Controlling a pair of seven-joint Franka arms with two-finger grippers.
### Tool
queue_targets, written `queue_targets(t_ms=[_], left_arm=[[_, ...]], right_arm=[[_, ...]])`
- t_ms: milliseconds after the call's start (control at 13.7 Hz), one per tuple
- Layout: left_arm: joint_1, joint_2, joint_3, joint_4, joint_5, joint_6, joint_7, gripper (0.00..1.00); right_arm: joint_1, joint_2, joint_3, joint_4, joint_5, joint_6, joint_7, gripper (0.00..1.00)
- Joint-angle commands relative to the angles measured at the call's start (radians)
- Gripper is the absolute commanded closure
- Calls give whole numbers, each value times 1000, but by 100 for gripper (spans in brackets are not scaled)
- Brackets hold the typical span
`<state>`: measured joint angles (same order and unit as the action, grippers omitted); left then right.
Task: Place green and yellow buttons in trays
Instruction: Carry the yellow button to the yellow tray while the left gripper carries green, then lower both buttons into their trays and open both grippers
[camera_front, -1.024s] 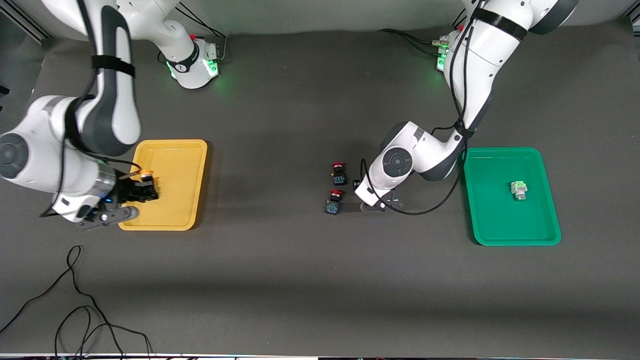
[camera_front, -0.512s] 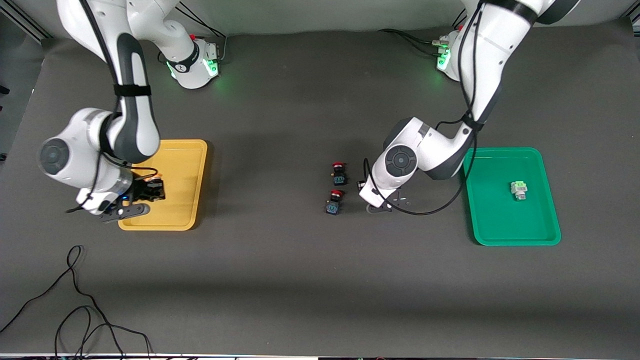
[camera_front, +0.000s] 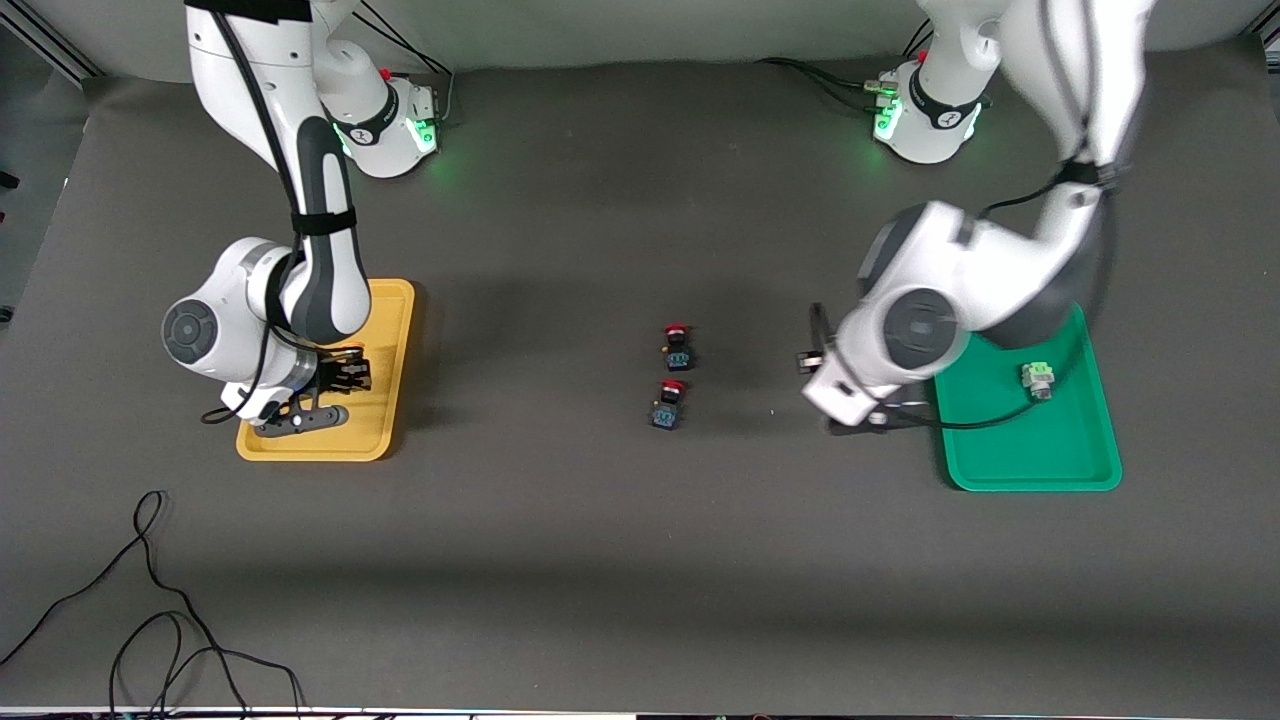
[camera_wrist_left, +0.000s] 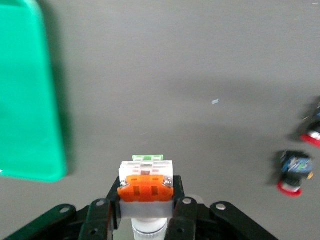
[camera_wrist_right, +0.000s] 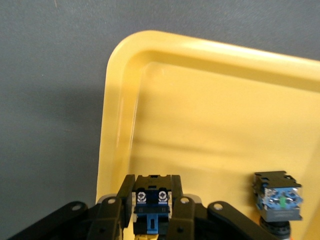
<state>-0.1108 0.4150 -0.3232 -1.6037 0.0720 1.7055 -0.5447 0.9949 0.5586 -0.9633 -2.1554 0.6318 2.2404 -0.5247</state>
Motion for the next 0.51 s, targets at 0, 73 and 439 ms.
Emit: queue_targets(t_ms=[0,73,439], left_arm=[[74,8,-2,158,-6,-197,139,100],[106,8,0,183,-5,-225,182,100],[304,17,3,177,52,-225,521,100]], right_arm=[[2,21,-3,14,40,5,-29,40],[2,21,-3,17,40,2,-23,11],[16,-11,-53,133,-1,-147,44,1]])
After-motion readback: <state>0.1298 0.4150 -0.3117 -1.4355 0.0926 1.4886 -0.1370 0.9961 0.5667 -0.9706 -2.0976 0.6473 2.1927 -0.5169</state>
